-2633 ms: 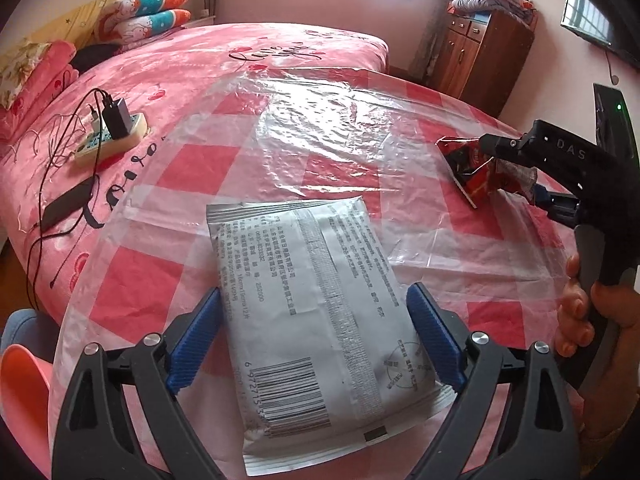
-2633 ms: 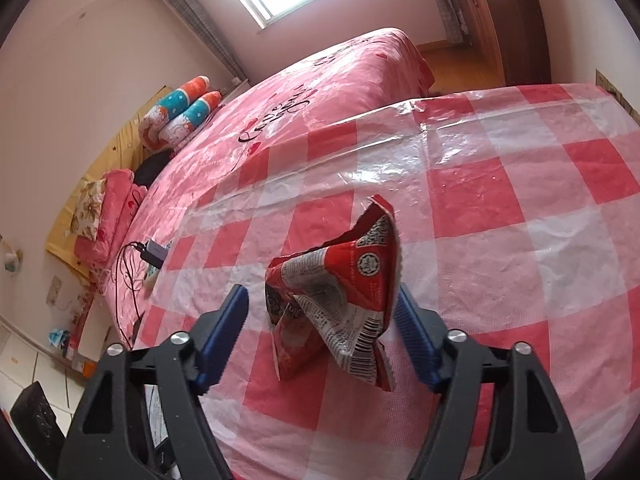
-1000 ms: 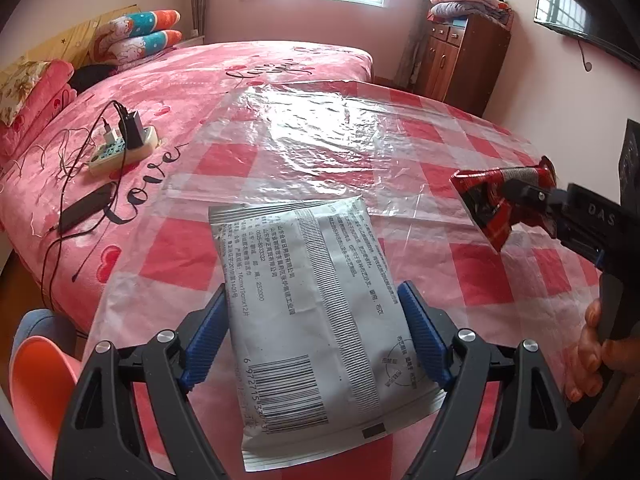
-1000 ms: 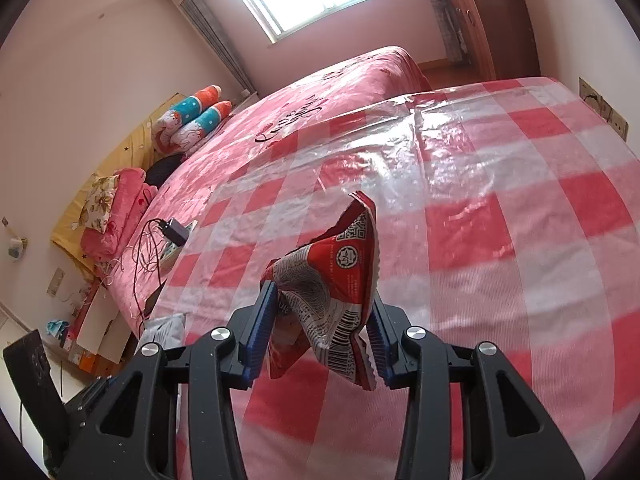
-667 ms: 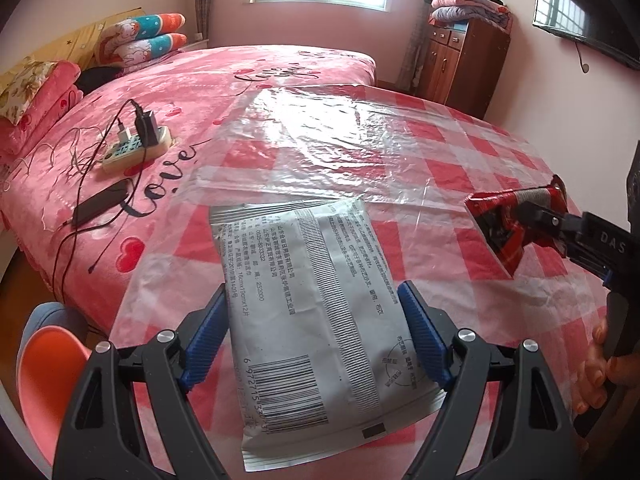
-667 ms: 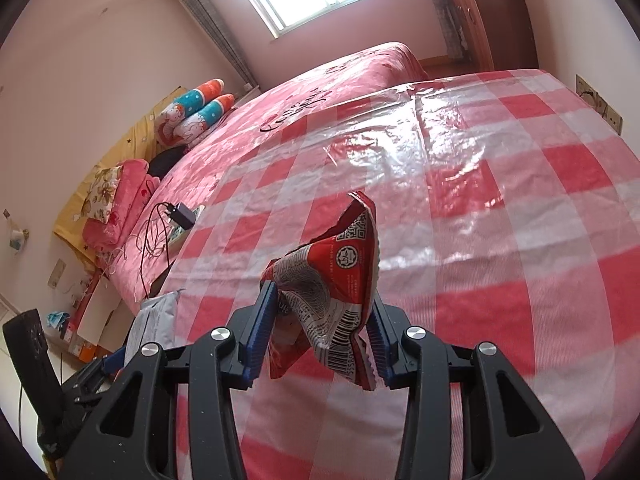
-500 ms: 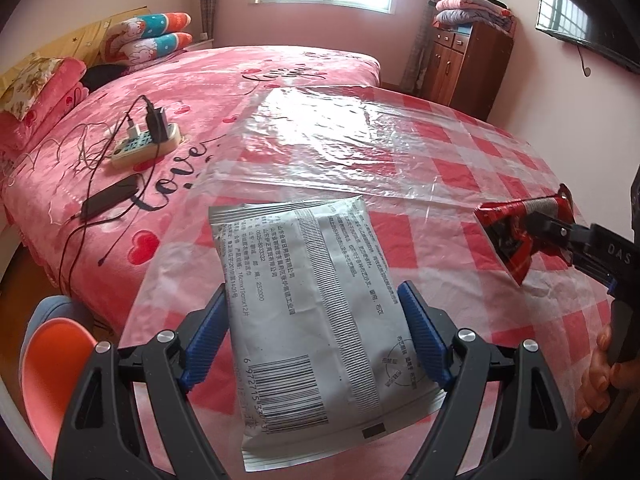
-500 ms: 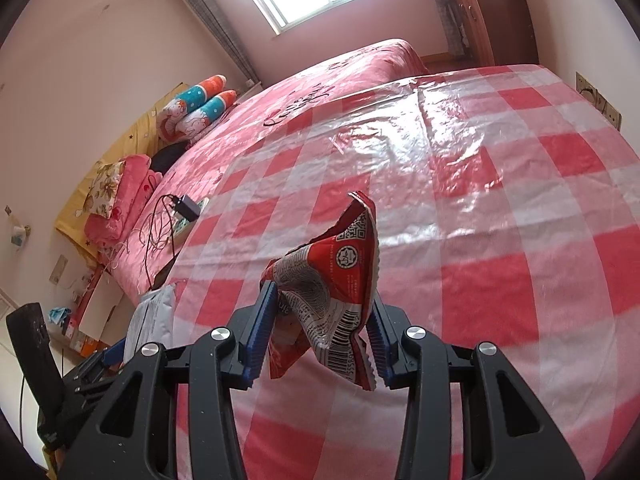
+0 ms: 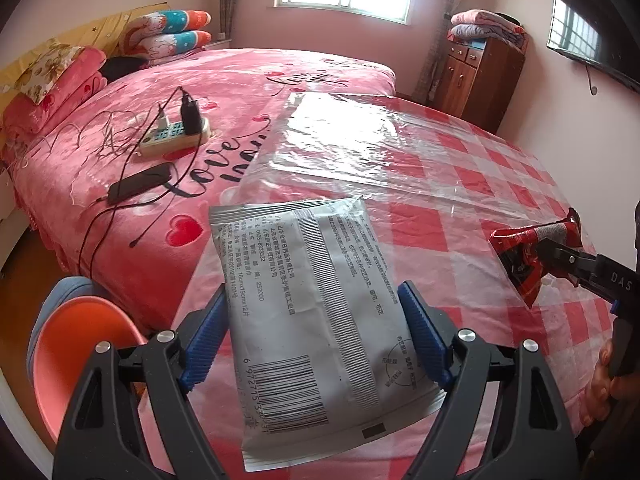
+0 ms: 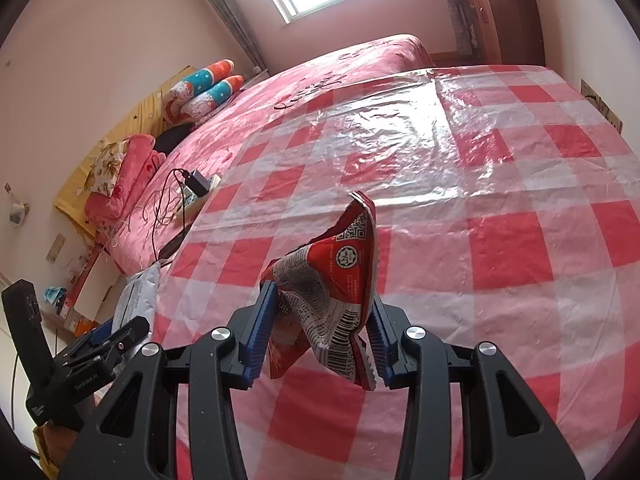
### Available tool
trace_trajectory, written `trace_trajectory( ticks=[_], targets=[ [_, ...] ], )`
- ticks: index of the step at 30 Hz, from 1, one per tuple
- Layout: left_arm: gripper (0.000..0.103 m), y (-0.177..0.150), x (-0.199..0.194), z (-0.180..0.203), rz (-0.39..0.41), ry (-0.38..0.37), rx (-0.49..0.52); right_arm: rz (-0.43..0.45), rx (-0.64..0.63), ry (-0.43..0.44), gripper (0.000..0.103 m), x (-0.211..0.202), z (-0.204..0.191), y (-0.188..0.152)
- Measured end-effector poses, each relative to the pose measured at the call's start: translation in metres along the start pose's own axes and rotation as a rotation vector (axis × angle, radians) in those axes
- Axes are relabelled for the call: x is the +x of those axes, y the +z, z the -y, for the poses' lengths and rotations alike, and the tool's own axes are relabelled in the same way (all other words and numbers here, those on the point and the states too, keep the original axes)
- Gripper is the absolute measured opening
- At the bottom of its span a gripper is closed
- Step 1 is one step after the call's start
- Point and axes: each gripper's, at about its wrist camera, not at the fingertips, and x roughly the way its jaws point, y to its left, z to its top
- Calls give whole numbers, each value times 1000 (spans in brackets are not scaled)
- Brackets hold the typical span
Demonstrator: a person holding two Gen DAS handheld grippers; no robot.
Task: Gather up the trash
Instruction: 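Lift both items and carry them toward the orange bucket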
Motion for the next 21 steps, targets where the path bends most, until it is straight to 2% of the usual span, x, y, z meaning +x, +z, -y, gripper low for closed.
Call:
trace_trajectory(
  ticks=[10, 21],
  targets=[
    [82, -10, -14, -37, 9, 17, -51, -32, -42, 10, 44, 3, -30, -12],
    [83, -22, -30, -89, 15, 84, -115, -86, -111, 32, 44, 17, -72, -21]
  ],
)
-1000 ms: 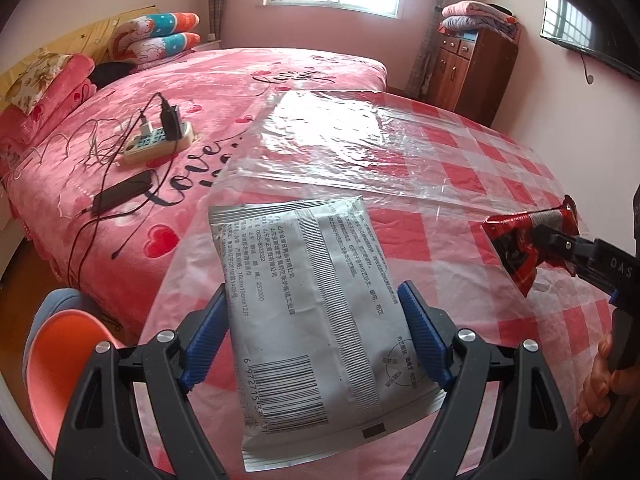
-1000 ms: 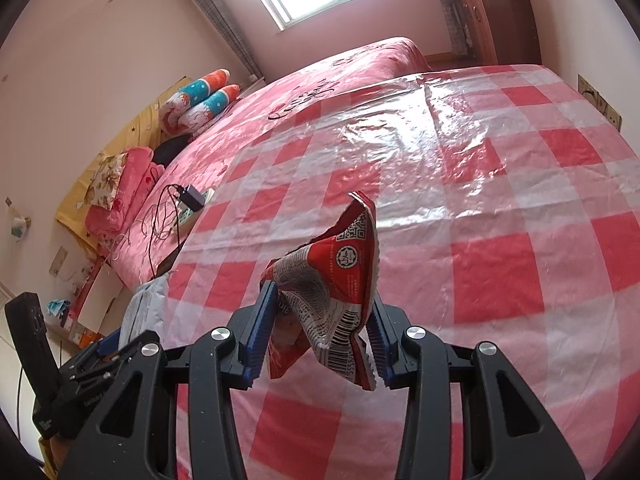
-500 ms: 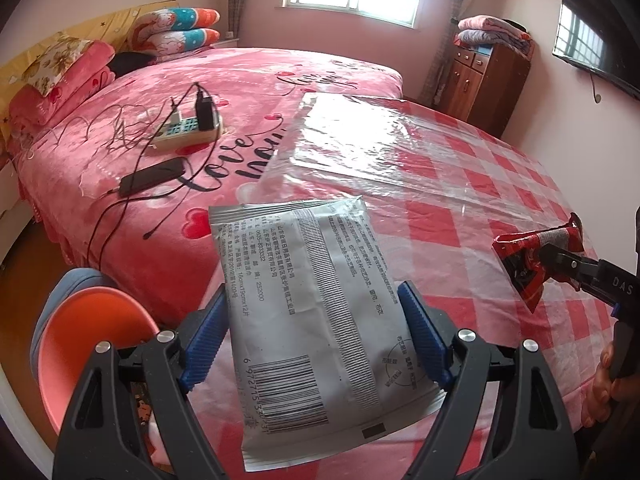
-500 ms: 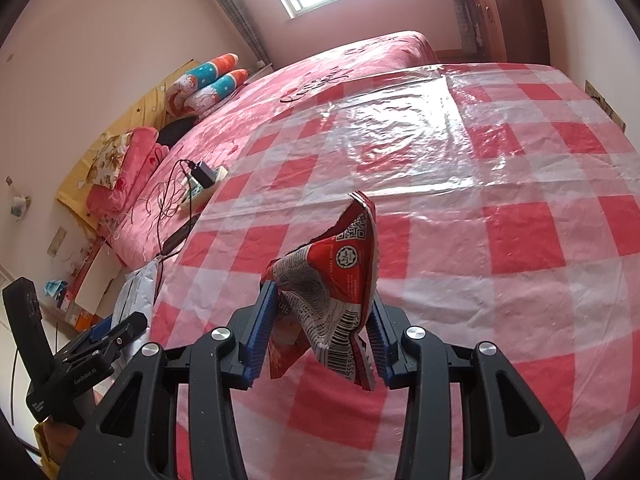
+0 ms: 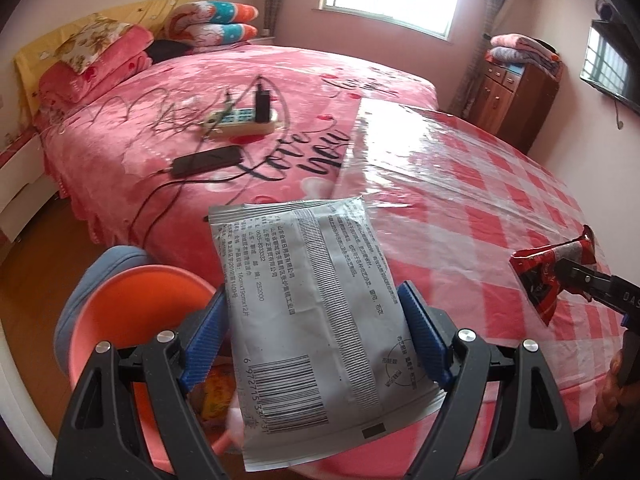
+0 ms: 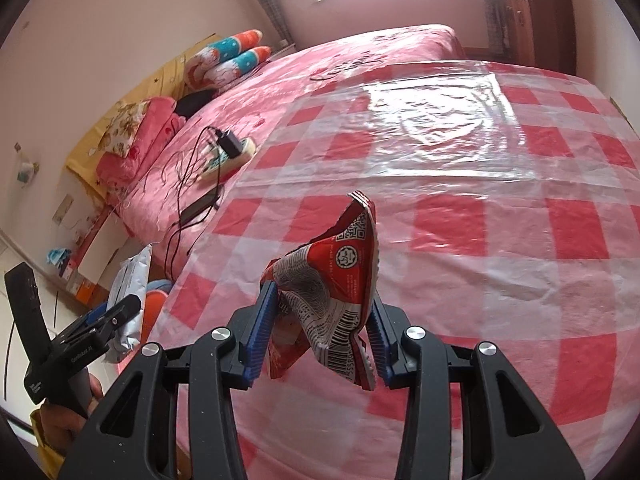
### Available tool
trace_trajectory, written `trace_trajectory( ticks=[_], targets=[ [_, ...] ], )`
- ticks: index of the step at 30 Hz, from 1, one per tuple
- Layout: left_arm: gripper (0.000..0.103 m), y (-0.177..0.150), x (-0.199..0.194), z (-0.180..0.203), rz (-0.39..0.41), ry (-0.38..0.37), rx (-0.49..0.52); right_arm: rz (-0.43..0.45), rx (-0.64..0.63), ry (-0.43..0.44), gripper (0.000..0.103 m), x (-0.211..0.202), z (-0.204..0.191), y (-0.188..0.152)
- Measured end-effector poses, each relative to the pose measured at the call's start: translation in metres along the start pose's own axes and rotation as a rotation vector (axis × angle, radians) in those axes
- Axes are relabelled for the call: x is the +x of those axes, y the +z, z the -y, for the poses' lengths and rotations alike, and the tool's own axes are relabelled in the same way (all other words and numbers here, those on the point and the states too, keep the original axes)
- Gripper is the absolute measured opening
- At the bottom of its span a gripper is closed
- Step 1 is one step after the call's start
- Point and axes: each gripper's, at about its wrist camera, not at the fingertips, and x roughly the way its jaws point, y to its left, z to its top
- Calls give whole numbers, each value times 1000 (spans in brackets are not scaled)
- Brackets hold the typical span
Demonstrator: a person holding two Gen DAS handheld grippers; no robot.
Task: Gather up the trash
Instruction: 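Lift both items and carry them toward the orange bucket, then open both grippers over the orange bucket to drop the packet and bag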
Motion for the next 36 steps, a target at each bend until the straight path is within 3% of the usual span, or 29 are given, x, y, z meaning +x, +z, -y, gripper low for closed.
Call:
trace_trajectory(
  ticks=[15, 36],
  targets=[
    [83, -23, 2, -85, -45, 115, -113, -73, -143, 67, 44, 29, -79, -3],
    [83, -55, 8, -153, -109, 208, -209, -197, -393, 205, 44, 80, -205, -22]
  ],
)
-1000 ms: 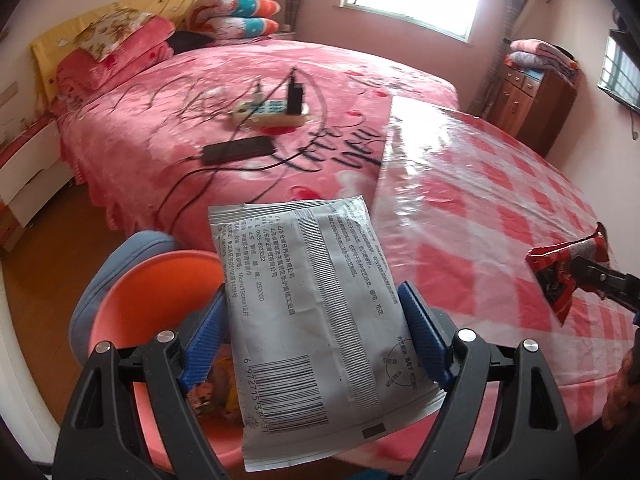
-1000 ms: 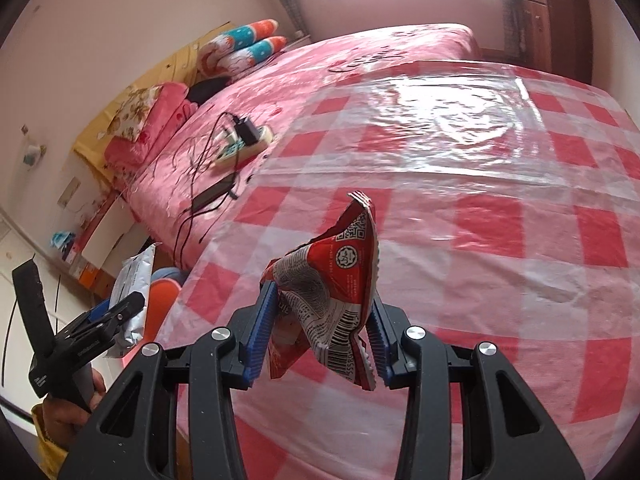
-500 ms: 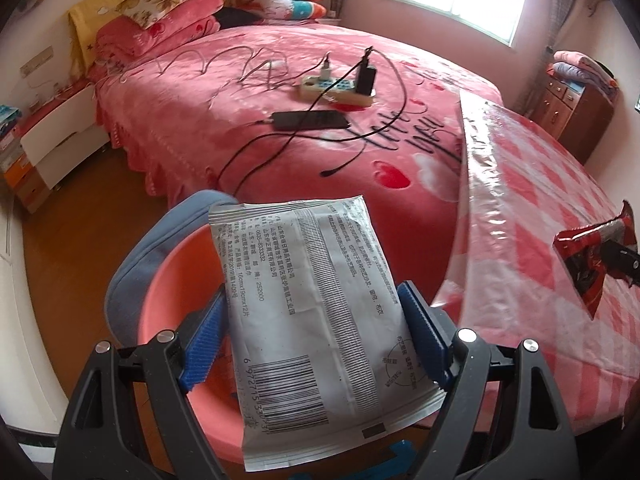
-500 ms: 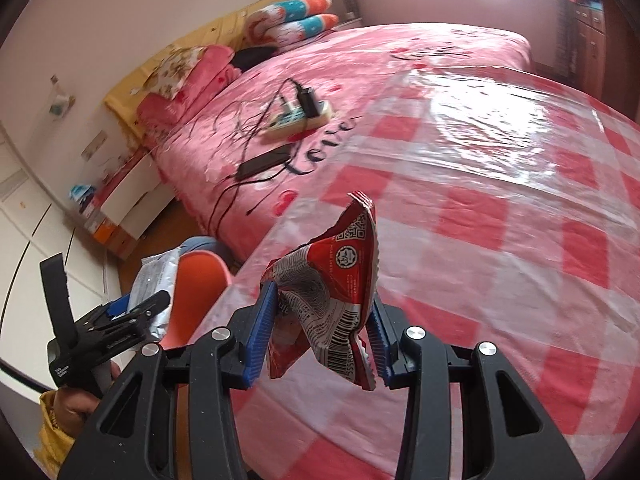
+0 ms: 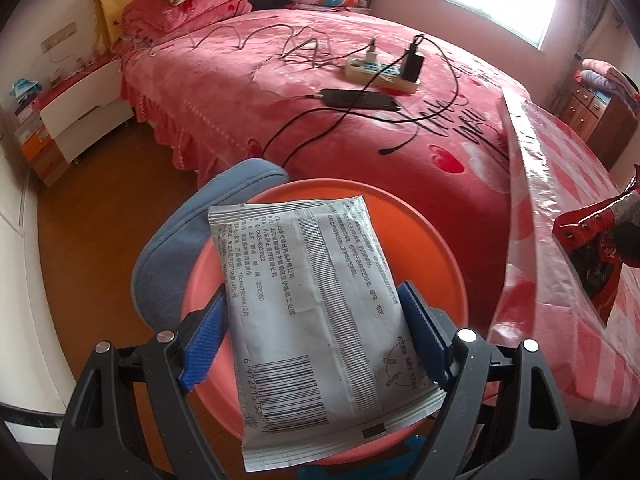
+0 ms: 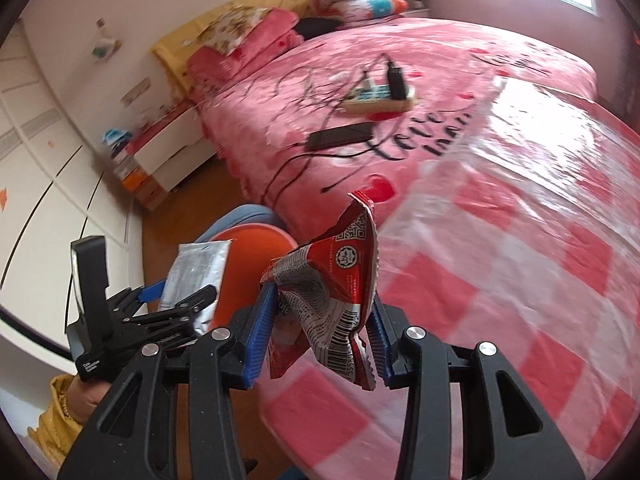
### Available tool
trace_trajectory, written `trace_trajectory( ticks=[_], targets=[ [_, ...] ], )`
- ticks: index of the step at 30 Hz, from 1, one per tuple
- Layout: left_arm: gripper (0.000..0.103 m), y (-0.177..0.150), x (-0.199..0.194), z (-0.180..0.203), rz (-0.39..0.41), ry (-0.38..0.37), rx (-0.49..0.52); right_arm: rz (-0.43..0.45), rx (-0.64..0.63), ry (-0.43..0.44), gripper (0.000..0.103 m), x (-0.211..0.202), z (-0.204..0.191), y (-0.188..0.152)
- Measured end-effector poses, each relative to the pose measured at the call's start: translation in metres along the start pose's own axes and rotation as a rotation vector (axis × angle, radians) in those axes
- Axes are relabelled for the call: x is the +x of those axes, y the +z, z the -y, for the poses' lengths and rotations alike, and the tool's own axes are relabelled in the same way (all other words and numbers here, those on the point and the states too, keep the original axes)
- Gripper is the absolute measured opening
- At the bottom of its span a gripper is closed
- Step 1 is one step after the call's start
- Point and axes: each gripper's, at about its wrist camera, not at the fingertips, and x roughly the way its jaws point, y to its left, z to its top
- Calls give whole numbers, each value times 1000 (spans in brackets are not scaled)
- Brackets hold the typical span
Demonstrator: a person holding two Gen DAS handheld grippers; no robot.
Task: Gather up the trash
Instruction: 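Open both grippers over the orange bucket to drop the packet and bag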
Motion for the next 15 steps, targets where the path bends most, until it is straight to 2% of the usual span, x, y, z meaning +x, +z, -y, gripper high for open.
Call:
trace_trajectory(
  ticks=[6, 15],
  targets=[
    [83, -4, 7, -15, -20, 17, -19, -56, -73, 35, 44, 29, -34, 2],
    [83, -9, 16, -21, -47, 24, -27, -127, -130, 52, 44, 64, -58, -2]
  ],
)
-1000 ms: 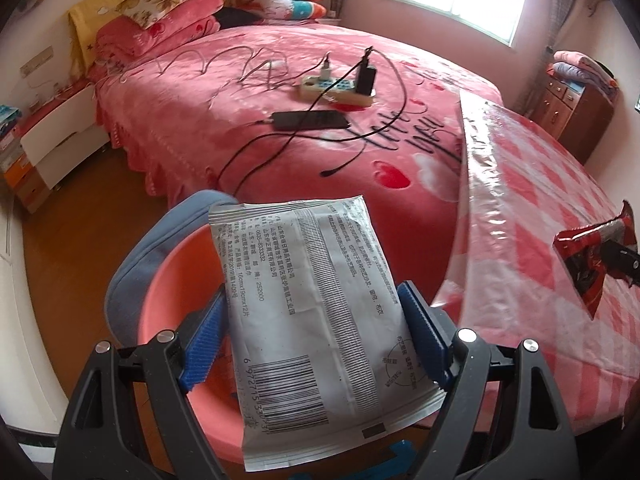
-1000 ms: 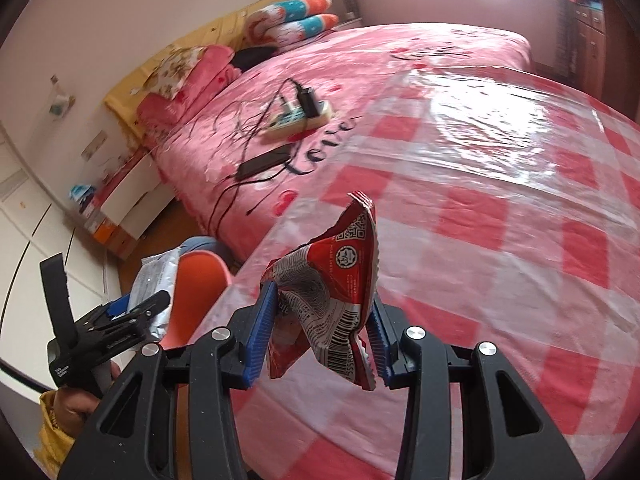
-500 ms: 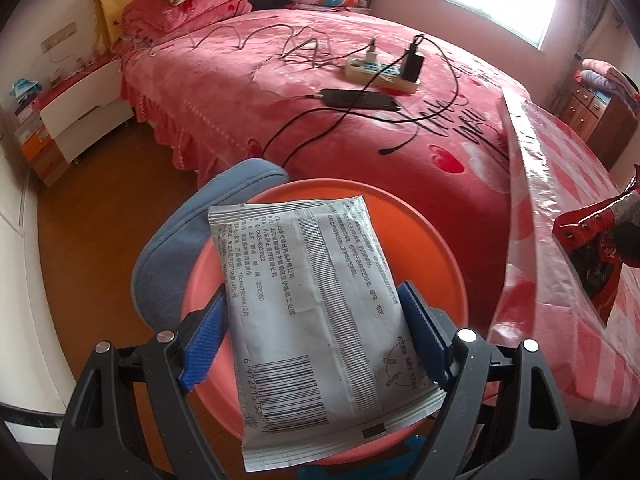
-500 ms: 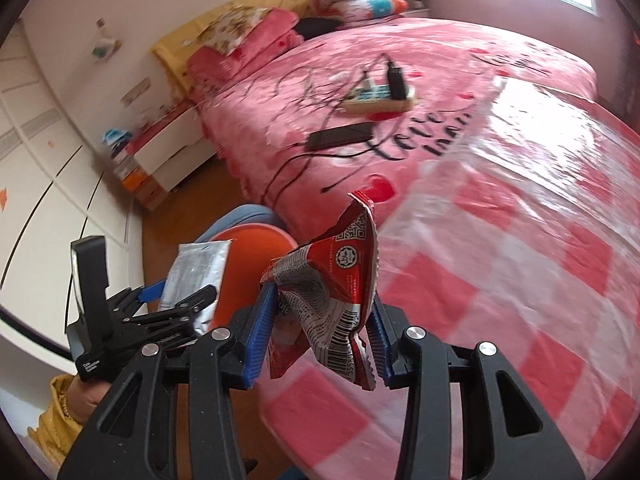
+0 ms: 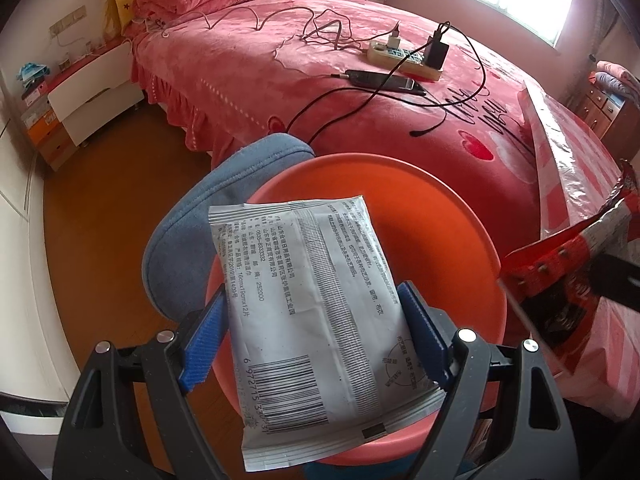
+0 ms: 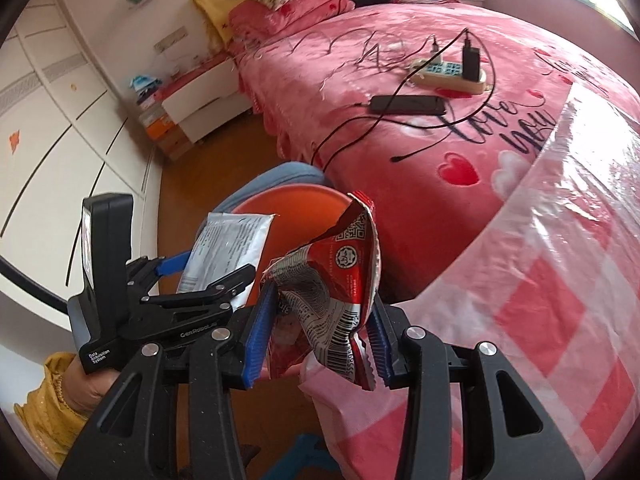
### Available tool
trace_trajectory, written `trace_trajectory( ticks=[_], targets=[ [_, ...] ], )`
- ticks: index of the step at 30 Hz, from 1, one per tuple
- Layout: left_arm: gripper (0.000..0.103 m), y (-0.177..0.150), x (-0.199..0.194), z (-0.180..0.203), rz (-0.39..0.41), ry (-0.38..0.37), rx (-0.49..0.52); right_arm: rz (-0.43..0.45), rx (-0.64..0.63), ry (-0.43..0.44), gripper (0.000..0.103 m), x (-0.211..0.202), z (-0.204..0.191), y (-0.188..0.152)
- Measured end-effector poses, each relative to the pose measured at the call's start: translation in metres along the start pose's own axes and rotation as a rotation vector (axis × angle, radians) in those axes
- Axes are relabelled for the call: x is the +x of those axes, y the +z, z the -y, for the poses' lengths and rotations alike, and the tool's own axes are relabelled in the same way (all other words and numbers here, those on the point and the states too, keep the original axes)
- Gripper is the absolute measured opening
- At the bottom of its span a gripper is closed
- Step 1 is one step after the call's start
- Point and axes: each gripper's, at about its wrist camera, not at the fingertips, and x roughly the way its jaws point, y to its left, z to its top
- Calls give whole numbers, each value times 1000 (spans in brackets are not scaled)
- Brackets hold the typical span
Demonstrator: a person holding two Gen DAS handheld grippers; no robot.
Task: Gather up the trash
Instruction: 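Open both grippers over the orange bucket to drop the packet and bag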
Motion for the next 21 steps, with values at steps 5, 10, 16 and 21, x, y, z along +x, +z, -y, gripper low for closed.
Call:
trace_trajectory(
  ticks=[5, 10, 16, 21],
  targets=[
    [83, -1, 5, 2, -9, 2, 4, -17, -28, -14, 44, 9, -7, -1],
    [83, -1, 10, 3, -19, 14, 16, -17, -14, 7, 58, 12, -6, 0],
    [83, 0, 8, 2, -15, 25, 17, 69, 37, -43, 78, -9, 7, 2],
    [83, 1, 5, 4, -5, 28, 19, 126, 71, -74, 82, -26, 18, 1]
  ],
)
